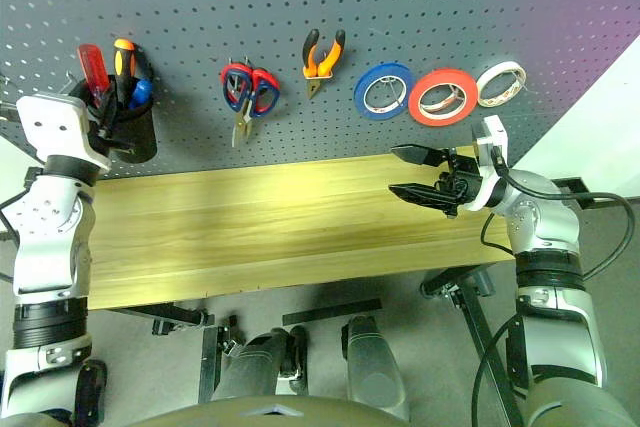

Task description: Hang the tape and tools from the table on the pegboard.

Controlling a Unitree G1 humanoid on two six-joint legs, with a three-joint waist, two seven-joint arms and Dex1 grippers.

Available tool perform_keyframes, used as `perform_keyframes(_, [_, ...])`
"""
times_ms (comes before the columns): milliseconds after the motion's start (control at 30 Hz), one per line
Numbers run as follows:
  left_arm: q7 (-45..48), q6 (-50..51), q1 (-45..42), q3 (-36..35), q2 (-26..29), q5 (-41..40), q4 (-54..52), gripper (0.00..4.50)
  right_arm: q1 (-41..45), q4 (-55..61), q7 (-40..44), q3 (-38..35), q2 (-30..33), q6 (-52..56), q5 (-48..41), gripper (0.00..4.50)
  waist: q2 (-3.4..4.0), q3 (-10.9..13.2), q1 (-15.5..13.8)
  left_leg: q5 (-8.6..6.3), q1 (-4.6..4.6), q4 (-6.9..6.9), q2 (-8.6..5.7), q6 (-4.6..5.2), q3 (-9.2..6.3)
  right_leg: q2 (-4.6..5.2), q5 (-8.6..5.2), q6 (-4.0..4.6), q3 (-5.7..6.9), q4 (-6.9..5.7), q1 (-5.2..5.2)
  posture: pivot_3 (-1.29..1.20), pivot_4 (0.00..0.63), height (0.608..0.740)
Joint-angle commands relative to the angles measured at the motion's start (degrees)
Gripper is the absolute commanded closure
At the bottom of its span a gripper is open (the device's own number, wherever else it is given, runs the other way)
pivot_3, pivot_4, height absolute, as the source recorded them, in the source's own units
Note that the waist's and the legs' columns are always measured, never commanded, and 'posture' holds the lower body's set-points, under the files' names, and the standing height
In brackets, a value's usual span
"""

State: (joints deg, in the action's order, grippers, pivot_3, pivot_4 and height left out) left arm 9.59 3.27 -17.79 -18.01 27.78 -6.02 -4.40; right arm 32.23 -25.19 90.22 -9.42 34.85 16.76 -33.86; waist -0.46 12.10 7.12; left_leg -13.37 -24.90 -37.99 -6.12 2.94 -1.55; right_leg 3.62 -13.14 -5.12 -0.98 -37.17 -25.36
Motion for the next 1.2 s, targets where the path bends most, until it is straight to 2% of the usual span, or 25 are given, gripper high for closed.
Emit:
perform_keyframes(33, [-0.4,0.2,-0.7,-1.7,0.0,-1.1,-0.2,1.67,0.5,1.1,0.0,-0.8,0.3,-0.6,-0.5,0.0,0.0,0.0,-0.1,0.0,0.0,0.0,0.0,0.0,0.0,0.0,0.0,0.0,0.0,0.01,0.0,-0.21,0.212,0.74])
perform_keyframes(200, [-0.1,-0.8,-0.8,-1.3,0.2,-0.6,-1.4,0.04,0.8,0.8,0.0,-0.8,0.2,-0.8,-0.4,0.0,0.0,0.0,-0.2,0.0,0.02,0.0,0.0,0.0,0.0,0.01,0.0,0.0,0.0,0.02,0.04,-0.21,0.213,0.74])
perform_keyframes(400, [-2.2,-5.7,-1.0,0.0,0.4,4.3,-6.4,0.04,1.6,-0.2,0.2,-0.6,-0.4,-1.2,-0.3,0.0,0.0,0.0,-0.2,-0.01,0.02,0.0,0.0,-0.01,0.0,0.02,0.0,0.0,0.0,0.05,0.04,-0.2,0.21,0.74])
perform_keyframes(633, [-1.0,-5.3,-3.9,5.5,0.5,8.6,-12.8,0.04,3.0,-2.5,0.9,-0.4,-1.1,-2.5,0.1,0.0,0.0,0.0,-0.5,-0.01,0.02,0.01,0.0,0.0,0.0,0.02,0.0,0.0,0.01,0.07,0.06,-0.19,0.198,0.74])
perform_keyframes(800, [5.6,-2.1,-5.2,9.7,-0.7,2.7,-14.2,0.04,3.9,-3.8,1.6,-0.5,-1.5,-4.0,0.4,0.0,0.01,0.0,-1.0,-0.01,0.02,0.01,-0.01,0.0,0.0,0.02,0.0,0.0,0.01,0.07,0.05,-0.19,0.173,0.74])
perform_keyframes(933, [8.9,-1.5,-5.9,12.9,-2.2,1.4,-13.0,0.04,4.4,-5.0,1.5,-0.8,-1.7,-5.6,1.0,0.0,0.01,0.0,-1.4,0.0,0.03,0.01,-0.02,-0.01,0.0,0.01,0.0,-0.01,0.03,0.06,0.05,-0.2,0.149,0.74])
perform_keyframes(1133, [16.4,5.6,-5.9,17.2,-5.3,-5.9,-10.6,0.04,5.1,-7.2,1.2,-1.0,-2.6,-7.7,1.6,0.0,0.19,-0.5,-1.5,0.02,0.03,-0.03,-0.05,-0.02,0.02,-0.01,0.01,-0.02,0.04,0.06,0.08,-0.22,0.096,0.74])
perform_keyframes(1200, [18.6,13.3,-5.0,16.3,-6.6,-12.2,-8.6,0.04,4.7,-7.5,1.0,-1.0,-3.1,-8.4,1.7,0.0,0.29,-1.2,-1.3,0.04,0.03,-0.03,-0.05,-0.04,0.02,-0.04,0.01,-0.02,0.05,0.05,0.07,-0.22,0.079,0.74])
